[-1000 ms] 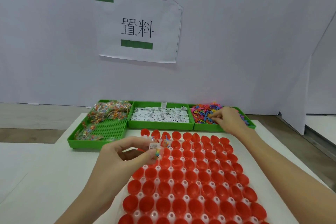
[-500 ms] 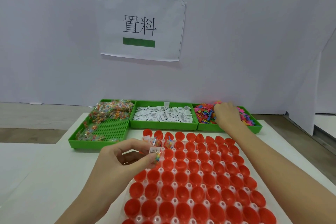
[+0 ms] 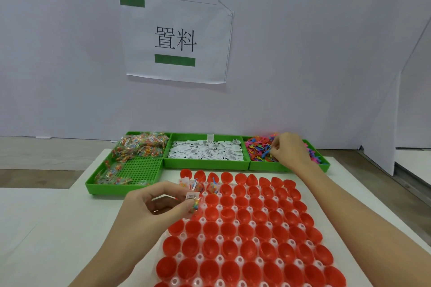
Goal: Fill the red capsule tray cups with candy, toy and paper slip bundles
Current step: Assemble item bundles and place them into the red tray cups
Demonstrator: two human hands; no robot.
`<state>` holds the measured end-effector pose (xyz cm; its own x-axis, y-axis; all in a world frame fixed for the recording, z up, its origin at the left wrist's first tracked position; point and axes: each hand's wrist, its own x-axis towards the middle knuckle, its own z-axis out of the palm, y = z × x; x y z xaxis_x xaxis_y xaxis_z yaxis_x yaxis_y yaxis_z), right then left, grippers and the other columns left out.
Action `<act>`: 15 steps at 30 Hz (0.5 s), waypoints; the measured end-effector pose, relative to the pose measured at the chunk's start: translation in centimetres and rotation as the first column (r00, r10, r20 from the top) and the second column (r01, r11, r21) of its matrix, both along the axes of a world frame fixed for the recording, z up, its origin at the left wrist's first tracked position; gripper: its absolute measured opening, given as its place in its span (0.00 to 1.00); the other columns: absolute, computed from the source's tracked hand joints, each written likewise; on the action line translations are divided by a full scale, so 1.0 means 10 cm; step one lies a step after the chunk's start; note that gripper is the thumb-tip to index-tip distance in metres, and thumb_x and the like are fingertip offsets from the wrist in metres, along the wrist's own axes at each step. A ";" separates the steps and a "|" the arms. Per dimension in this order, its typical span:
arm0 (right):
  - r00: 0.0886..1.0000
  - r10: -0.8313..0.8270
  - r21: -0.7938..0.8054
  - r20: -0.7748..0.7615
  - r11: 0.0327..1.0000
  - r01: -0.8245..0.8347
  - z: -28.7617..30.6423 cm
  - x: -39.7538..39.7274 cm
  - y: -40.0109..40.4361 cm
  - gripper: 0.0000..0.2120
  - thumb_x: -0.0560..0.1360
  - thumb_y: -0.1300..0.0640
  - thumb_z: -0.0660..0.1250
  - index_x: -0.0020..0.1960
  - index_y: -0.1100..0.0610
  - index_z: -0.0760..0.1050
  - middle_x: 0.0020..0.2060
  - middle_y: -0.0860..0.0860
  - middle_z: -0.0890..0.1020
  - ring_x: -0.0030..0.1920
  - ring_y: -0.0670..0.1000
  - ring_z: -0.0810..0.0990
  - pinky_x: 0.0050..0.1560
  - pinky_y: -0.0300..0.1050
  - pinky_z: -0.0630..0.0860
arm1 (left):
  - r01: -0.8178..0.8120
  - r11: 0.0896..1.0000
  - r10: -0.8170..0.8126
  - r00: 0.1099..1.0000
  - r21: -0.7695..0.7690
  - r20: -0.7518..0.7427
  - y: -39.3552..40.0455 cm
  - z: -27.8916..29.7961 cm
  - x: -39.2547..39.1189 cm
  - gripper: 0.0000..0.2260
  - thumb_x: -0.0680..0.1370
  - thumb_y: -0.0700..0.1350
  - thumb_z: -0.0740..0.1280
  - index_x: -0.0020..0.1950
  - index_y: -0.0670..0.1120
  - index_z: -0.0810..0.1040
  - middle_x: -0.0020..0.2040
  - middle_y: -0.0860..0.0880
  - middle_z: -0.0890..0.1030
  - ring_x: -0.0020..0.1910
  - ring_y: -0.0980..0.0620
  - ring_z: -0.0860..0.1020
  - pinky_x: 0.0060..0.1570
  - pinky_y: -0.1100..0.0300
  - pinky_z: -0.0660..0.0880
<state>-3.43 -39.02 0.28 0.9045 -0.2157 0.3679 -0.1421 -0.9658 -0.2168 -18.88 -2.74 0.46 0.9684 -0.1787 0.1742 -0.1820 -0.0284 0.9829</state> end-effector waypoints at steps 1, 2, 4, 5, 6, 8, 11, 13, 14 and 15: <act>1.000 0.015 0.100 0.022 0.995 -0.017 -0.01 -0.03 -0.01 0.05 0.74 0.64 0.70 0.43 0.61 0.85 0.33 0.54 0.84 0.29 0.48 0.78 0.30 0.40 0.73 | -0.006 1.000 0.006 1.000 0.000 0.004 0.01 0.00 0.00 0.06 0.67 0.45 0.79 0.44 0.48 0.88 0.41 0.44 0.87 0.42 0.46 0.87 0.43 0.65 0.81; 0.998 0.018 0.204 0.055 0.979 -0.029 -0.02 -0.07 -0.02 0.06 0.75 0.63 0.70 0.44 0.60 0.86 0.33 0.52 0.84 0.28 0.45 0.76 0.29 0.36 0.69 | -0.011 1.000 0.011 1.000 -0.002 0.005 0.02 0.01 0.01 0.06 0.68 0.45 0.79 0.43 0.48 0.88 0.41 0.44 0.87 0.42 0.46 0.87 0.45 0.64 0.82; 0.989 -0.014 0.388 0.148 0.921 -0.045 0.00 -0.18 -0.02 0.05 0.76 0.61 0.71 0.45 0.57 0.86 0.35 0.49 0.85 0.30 0.42 0.77 0.30 0.33 0.67 | -0.019 1.000 0.019 1.000 -0.007 0.009 0.03 0.02 0.01 0.06 0.68 0.44 0.79 0.44 0.48 0.88 0.42 0.45 0.88 0.43 0.45 0.87 0.46 0.63 0.82; 0.983 -0.036 0.469 0.180 0.881 -0.053 0.02 -0.26 0.00 0.04 0.76 0.60 0.72 0.45 0.55 0.86 0.36 0.48 0.85 0.33 0.42 0.79 0.32 0.34 0.69 | -0.024 1.000 0.024 1.000 -0.008 0.012 0.04 0.02 0.01 0.05 0.69 0.43 0.79 0.44 0.48 0.88 0.43 0.45 0.88 0.42 0.45 0.87 0.45 0.64 0.82; 0.981 -0.046 0.549 0.191 0.833 -0.068 0.04 -0.33 0.02 0.04 0.76 0.58 0.72 0.44 0.53 0.85 0.36 0.46 0.85 0.37 0.42 0.81 0.35 0.35 0.70 | -0.029 1.000 0.029 1.000 -0.008 0.013 0.04 0.02 0.01 0.05 0.69 0.43 0.79 0.44 0.48 0.88 0.43 0.45 0.88 0.42 0.45 0.87 0.45 0.65 0.81; 0.982 -0.011 0.692 0.188 0.711 -0.125 0.09 -0.51 0.10 0.05 0.76 0.59 0.71 0.42 0.53 0.84 0.36 0.47 0.86 0.39 0.45 0.83 0.39 0.37 0.74 | -0.031 0.999 0.031 0.999 -0.007 0.011 0.04 0.02 0.00 0.05 0.69 0.43 0.79 0.44 0.48 0.88 0.43 0.45 0.87 0.42 0.45 0.87 0.45 0.64 0.82; 0.977 0.080 0.825 0.200 0.524 -0.212 0.11 -0.83 0.24 0.07 0.79 0.64 0.66 0.46 0.58 0.83 0.36 0.50 0.87 0.36 0.46 0.82 0.34 0.38 0.75 | -0.019 1.000 0.019 1.000 -0.007 0.008 0.03 0.01 -0.01 0.06 0.69 0.43 0.79 0.45 0.47 0.88 0.43 0.45 0.87 0.43 0.45 0.87 0.46 0.64 0.81; 0.970 0.132 0.884 0.202 0.401 -0.239 0.07 -1.10 0.32 0.09 0.81 0.63 0.65 0.48 0.59 0.84 0.34 0.48 0.84 0.34 0.44 0.78 0.30 0.35 0.73 | -0.013 1.000 0.013 1.000 -0.013 0.004 0.02 0.01 -0.03 0.07 0.68 0.45 0.79 0.45 0.47 0.88 0.43 0.44 0.87 0.43 0.45 0.87 0.46 0.64 0.81; 0.966 0.168 0.912 0.197 0.329 -0.244 0.05 -1.23 0.36 0.10 0.81 0.62 0.65 0.50 0.58 0.86 0.35 0.49 0.83 0.34 0.45 0.77 0.30 0.35 0.73 | -0.011 1.000 0.012 1.000 -0.015 0.003 0.02 0.01 -0.03 0.08 0.68 0.46 0.79 0.45 0.47 0.88 0.42 0.44 0.87 0.43 0.45 0.87 0.46 0.64 0.81; 0.960 0.204 0.933 0.193 0.265 -0.244 0.03 -1.35 0.40 0.10 0.81 0.60 0.66 0.51 0.56 0.86 0.36 0.50 0.83 0.35 0.46 0.76 0.32 0.35 0.74 | -0.012 1.000 0.012 1.000 -0.017 0.001 0.02 0.00 -0.04 0.08 0.68 0.46 0.79 0.45 0.48 0.87 0.42 0.43 0.87 0.42 0.45 0.87 0.45 0.64 0.81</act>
